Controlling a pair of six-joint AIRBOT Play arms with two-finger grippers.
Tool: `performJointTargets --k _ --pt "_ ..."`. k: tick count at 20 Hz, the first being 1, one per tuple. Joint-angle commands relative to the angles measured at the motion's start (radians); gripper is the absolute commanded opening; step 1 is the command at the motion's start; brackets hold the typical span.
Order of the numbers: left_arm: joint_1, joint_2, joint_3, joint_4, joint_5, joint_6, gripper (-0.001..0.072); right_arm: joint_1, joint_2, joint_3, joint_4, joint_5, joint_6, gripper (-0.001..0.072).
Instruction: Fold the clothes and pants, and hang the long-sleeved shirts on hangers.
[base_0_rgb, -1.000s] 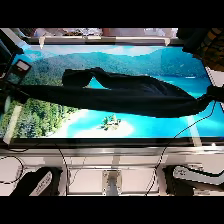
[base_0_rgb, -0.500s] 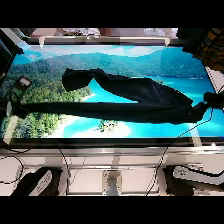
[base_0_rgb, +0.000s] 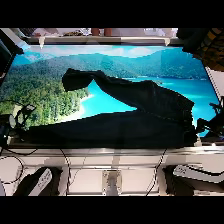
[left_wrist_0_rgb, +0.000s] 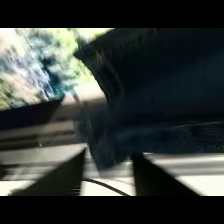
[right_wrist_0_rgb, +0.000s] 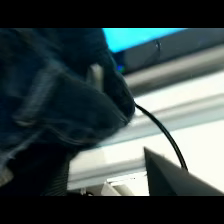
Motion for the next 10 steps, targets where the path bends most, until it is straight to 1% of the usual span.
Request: performJointTargets --k 1,3,4,5,7,8,10 --pt "0.016 -0.002 -0.018 -0.020 0.005 0.020 0.0432 -0.049 0.000 -0.029 -0.001 0.003 0.003 0.0497" --pt "0.016 -0.001 -0.003 -0.012 0.010 0.018 0.0432 -0.049 0.000 -0.006 -0.025 -0.014 0.003 0.0497" --pt "0.016 0.000 0.014 -0.011 0.022 -0.001 0.0431 -0.049 0.000 0.024 -0.045 -0.014 0.003 0.0497" --pt "0.016 0.000 0.036 0.004 0.048 -0.056 0.0431 -0.049 0.000 0.063 -0.049 -0.013 0.004 0.0497" --pt "0.018 0.000 0.100 0.017 0.117 -0.196 0.0431 -0.049 0.000 0.163 -0.040 -0.011 0.025 0.0497" --pt "0.018 -0.001 0.132 -0.002 0.149 -0.238 0.0429 -0.048 0.000 0.216 -0.016 -0.011 0.027 0.0497" --pt "0.017 -0.021 0.189 -0.113 0.182 -0.246 0.0423 -0.047 0.000 0.293 0.083 -0.017 0.027 0.0497"
